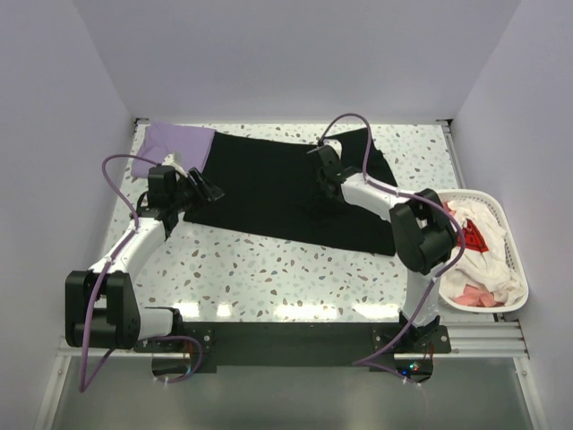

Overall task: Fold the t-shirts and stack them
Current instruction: Fold the tshirt

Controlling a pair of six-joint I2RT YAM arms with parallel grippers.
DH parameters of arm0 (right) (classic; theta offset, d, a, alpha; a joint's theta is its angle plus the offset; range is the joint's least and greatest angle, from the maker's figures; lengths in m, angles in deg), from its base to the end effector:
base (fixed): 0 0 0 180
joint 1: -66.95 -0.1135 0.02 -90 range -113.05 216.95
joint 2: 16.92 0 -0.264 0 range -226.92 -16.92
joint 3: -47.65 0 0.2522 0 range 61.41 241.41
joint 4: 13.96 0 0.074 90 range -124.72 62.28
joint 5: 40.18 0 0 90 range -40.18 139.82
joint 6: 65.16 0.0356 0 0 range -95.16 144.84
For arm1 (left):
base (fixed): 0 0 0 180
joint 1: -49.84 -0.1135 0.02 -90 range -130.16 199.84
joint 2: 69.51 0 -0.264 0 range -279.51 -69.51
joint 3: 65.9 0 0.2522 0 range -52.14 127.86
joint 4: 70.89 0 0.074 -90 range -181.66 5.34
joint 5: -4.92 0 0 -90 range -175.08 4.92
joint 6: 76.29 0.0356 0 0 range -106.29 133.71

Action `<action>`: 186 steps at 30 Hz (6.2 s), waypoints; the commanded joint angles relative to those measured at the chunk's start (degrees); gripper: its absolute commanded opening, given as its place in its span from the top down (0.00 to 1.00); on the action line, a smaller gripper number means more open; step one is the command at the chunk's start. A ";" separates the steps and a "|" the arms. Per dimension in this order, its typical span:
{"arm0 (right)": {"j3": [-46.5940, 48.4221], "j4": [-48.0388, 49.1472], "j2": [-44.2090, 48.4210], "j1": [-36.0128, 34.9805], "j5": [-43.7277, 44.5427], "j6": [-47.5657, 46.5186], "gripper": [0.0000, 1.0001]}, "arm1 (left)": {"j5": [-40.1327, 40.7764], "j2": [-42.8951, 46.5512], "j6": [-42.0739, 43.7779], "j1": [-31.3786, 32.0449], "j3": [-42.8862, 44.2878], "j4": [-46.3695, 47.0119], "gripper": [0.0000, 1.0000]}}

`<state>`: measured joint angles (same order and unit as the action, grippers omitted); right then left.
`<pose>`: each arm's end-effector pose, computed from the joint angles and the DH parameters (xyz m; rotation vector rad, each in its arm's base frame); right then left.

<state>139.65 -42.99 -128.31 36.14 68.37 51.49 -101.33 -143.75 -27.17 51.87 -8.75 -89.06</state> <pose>0.3714 0.2083 0.1950 0.0605 2.3603 0.0926 0.2772 -0.0198 0.2310 -0.5908 2.1747 -0.7242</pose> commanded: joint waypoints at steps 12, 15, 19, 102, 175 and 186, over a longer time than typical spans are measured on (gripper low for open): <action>-19.69 2.69 17.34 -0.22 7.12 2.61 0.62 | -0.80 1.99 0.63 0.18 1.16 0.89 0.41; -22.95 4.46 18.85 -0.13 6.59 2.96 0.60 | -0.89 1.90 0.28 0.18 0.81 1.41 0.42; -23.13 4.98 16.74 -0.04 6.68 3.23 0.60 | -1.24 1.90 -0.07 0.18 0.46 1.86 0.42; -50.73 -6.27 51.81 12.26 -1.94 28.98 0.16 | 22.67 -13.56 -15.72 -6.50 -14.57 18.82 0.70; -24.99 -17.53 51.22 15.60 -16.53 8.51 0.16 | 28.97 12.68 -5.27 -1.33 2.18 -10.54 0.41; -10.22 -3.55 26.34 15.60 -16.61 3.84 0.18 | 34.79 -21.36 2.21 3.60 28.04 -7.72 0.53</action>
<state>125.16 -52.95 -98.24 51.64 52.89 57.99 -69.51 -160.14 -28.55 54.79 13.42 -99.07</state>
